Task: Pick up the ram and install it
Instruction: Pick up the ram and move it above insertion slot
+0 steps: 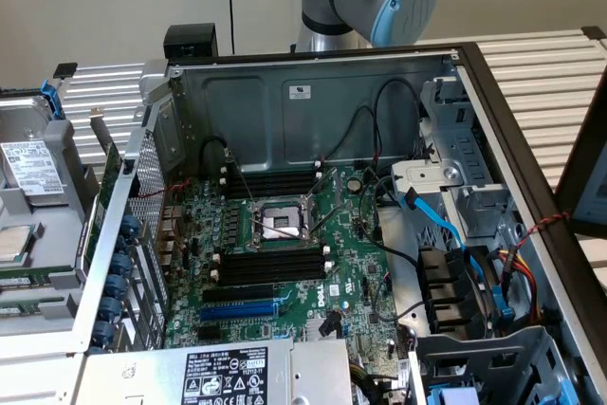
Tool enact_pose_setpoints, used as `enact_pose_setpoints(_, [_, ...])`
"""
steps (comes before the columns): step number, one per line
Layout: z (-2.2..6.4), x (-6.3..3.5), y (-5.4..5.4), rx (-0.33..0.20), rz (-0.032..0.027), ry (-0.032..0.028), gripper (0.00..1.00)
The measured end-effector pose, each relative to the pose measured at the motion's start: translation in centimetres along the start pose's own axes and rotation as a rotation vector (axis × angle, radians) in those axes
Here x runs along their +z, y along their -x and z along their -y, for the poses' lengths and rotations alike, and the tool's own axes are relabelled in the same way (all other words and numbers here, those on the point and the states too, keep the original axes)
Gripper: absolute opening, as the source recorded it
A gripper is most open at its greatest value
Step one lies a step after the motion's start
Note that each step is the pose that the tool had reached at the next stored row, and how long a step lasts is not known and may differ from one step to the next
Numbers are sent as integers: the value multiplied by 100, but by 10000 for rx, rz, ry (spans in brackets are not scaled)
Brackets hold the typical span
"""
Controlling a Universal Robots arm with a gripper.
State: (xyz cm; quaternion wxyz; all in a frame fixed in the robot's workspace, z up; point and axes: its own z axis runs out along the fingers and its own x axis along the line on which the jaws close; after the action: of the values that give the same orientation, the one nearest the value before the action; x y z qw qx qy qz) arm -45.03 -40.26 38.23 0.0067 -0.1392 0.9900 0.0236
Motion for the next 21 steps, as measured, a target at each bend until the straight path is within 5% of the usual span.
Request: enact_pose_setpoints(21, [1, 19, 0, -3823, -174, 67, 10])
